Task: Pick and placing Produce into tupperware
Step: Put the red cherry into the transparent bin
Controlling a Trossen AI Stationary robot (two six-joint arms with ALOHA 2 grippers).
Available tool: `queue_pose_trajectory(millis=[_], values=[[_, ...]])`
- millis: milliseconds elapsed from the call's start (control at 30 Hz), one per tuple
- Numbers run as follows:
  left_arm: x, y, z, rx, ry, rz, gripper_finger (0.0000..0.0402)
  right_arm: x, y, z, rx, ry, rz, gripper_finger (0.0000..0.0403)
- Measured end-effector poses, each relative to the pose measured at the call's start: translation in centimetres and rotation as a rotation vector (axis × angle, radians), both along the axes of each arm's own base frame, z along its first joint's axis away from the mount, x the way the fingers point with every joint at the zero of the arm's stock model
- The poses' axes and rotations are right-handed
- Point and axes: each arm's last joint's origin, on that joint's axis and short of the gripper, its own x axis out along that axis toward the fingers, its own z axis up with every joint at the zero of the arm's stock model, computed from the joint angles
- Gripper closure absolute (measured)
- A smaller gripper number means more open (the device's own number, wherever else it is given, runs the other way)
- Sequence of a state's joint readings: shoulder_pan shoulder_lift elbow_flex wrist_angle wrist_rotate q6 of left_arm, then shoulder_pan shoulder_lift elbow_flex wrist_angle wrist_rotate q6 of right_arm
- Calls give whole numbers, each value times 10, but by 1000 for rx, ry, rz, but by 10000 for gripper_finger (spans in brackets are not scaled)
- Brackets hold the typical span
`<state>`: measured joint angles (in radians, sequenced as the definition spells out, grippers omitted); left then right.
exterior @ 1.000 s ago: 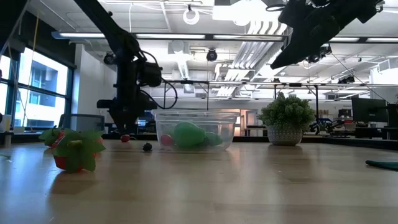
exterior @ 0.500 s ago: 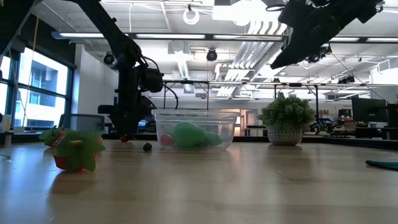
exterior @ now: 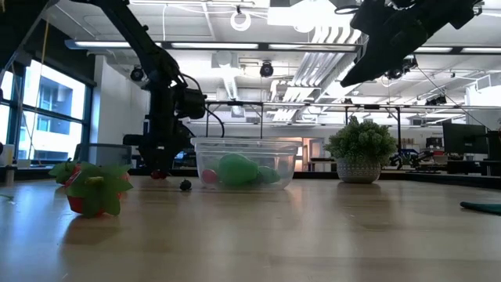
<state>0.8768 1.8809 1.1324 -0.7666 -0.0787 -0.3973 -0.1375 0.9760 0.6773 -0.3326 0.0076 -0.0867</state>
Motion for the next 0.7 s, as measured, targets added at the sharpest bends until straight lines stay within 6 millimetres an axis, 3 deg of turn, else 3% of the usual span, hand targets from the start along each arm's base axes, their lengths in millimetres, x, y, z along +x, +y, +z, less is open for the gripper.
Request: queue_pose_trajectory(millis=[267, 533, 700], values=[[0, 0, 0, 3, 4, -3, 272, 0, 0, 0, 0, 0, 0, 401], [0, 0, -1, 2, -1, 7, 323, 0, 0, 0, 0, 0, 0, 401], [0, 0, -1, 1, -1, 7, 331, 0, 0, 0, 0, 0, 0, 401]])
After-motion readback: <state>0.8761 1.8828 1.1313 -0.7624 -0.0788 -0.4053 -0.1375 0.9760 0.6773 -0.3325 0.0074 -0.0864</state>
